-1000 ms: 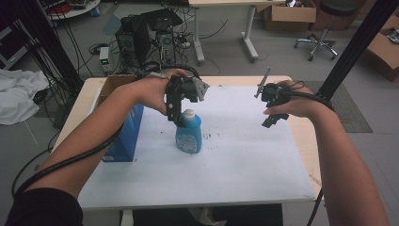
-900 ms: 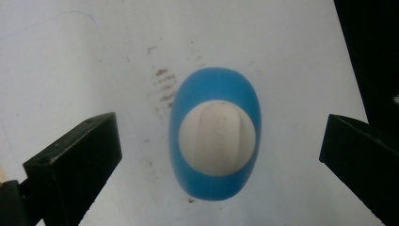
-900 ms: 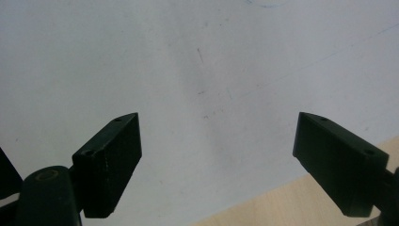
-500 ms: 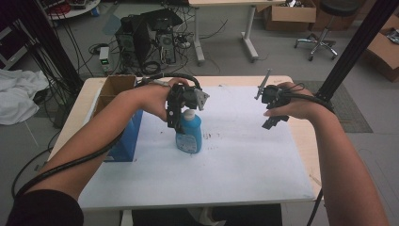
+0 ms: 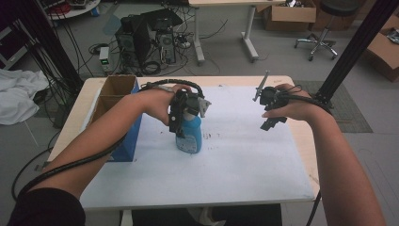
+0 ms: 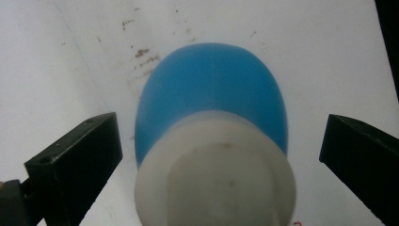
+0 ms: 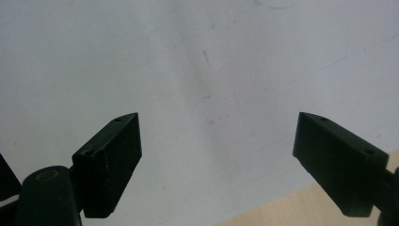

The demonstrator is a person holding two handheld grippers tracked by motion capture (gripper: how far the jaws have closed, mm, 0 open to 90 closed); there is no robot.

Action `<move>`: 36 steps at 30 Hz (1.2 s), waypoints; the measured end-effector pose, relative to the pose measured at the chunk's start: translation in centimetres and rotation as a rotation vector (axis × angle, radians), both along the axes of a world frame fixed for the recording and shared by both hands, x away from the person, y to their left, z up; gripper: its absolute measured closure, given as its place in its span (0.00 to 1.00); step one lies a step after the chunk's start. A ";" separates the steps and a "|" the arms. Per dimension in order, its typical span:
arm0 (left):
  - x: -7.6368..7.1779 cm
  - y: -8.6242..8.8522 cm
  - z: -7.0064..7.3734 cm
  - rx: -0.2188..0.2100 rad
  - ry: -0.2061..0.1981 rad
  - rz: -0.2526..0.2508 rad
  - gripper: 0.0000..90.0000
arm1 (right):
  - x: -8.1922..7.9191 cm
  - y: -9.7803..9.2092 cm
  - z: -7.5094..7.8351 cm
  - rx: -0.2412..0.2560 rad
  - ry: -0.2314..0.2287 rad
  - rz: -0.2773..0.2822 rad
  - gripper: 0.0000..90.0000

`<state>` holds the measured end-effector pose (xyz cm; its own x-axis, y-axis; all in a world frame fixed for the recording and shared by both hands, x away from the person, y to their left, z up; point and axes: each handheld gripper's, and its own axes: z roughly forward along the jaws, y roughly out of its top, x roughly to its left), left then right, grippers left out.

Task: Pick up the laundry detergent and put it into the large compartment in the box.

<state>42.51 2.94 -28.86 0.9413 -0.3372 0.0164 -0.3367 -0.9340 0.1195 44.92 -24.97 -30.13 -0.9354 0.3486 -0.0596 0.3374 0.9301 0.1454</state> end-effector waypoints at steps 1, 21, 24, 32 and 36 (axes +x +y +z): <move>0.0 0.0 -0.1 0.000 -0.001 0.001 0.00 | 0.0 0.0 0.0 0.000 0.002 -0.002 0.18; -0.2 -0.3 -1.0 0.043 -0.060 -0.010 0.06 | -0.1 -0.3 -0.4 -0.002 0.006 -0.009 0.18; -0.2 -0.3 -1.0 0.039 -0.063 -0.008 0.09 | -0.1 -0.3 -0.5 0.000 0.008 -0.010 0.18; 0.0 -0.1 -1.0 0.028 -0.053 -0.007 0.12 | 0.1 -0.3 -0.5 -0.005 0.007 -0.013 0.18; 0.0 -0.1 -0.9 0.033 -0.050 -0.009 0.16 | 0.1 -0.4 -0.6 -0.003 0.007 -0.016 0.18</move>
